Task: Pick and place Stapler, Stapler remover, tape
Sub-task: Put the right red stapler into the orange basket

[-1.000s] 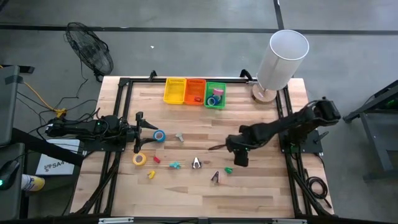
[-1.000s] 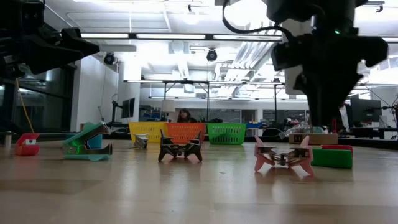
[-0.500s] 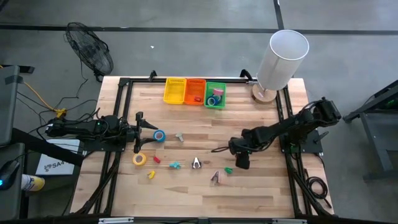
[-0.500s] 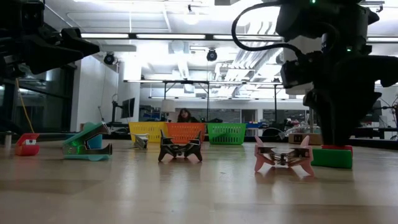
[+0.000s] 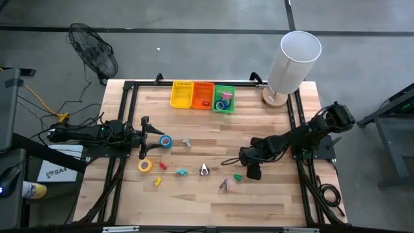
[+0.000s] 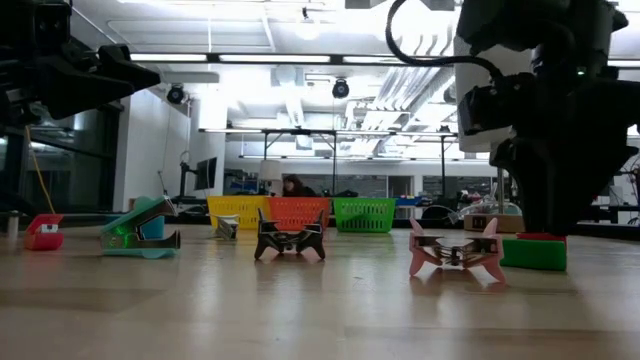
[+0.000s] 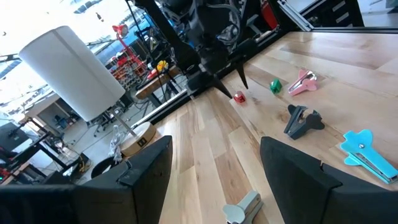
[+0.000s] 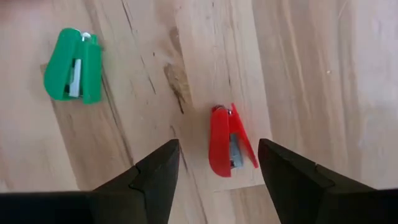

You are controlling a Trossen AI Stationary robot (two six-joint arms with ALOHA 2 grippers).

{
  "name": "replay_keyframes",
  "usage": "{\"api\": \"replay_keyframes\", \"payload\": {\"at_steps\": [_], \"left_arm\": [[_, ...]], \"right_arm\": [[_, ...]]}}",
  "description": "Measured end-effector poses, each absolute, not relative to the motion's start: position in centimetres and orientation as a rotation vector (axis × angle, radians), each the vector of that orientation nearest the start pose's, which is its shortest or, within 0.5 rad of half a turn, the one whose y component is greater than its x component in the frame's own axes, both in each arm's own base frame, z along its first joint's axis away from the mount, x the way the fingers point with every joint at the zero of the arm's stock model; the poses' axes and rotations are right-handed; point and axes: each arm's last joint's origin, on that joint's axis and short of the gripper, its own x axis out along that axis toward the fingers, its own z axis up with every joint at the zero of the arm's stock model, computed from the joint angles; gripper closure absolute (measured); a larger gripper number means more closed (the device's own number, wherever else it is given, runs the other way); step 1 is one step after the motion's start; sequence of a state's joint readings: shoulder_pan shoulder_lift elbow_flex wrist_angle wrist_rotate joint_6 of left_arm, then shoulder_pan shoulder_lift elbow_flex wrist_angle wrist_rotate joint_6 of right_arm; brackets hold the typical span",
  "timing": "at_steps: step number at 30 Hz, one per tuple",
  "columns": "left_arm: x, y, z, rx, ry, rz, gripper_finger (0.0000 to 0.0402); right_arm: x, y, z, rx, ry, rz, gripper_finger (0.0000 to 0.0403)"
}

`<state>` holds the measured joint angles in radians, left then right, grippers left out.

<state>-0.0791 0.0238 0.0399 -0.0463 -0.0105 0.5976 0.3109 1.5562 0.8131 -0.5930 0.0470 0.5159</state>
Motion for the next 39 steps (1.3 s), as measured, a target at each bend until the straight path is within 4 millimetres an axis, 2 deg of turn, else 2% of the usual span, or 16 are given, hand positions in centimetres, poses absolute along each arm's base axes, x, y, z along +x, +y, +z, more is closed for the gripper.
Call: {"api": "replay_keyframes", "payload": {"at_steps": [11,21,39], "left_arm": [[9.6,-0.7,17.1,0.599,0.009,-0.076,0.0163],[9.6,-0.7,17.1,0.599,0.009,-0.076,0.0163],[9.6,-0.7,17.1,0.599,0.009,-0.075,0.0163]], "right_arm": [[24.6,8.7,14.4,0.13,1.341,-0.135,0.0192],[24.7,8.7,14.0,0.091,1.352,-0.137,0.02],[24.6,8.7,14.0,0.084,1.368,-0.113,0.0326]]}}
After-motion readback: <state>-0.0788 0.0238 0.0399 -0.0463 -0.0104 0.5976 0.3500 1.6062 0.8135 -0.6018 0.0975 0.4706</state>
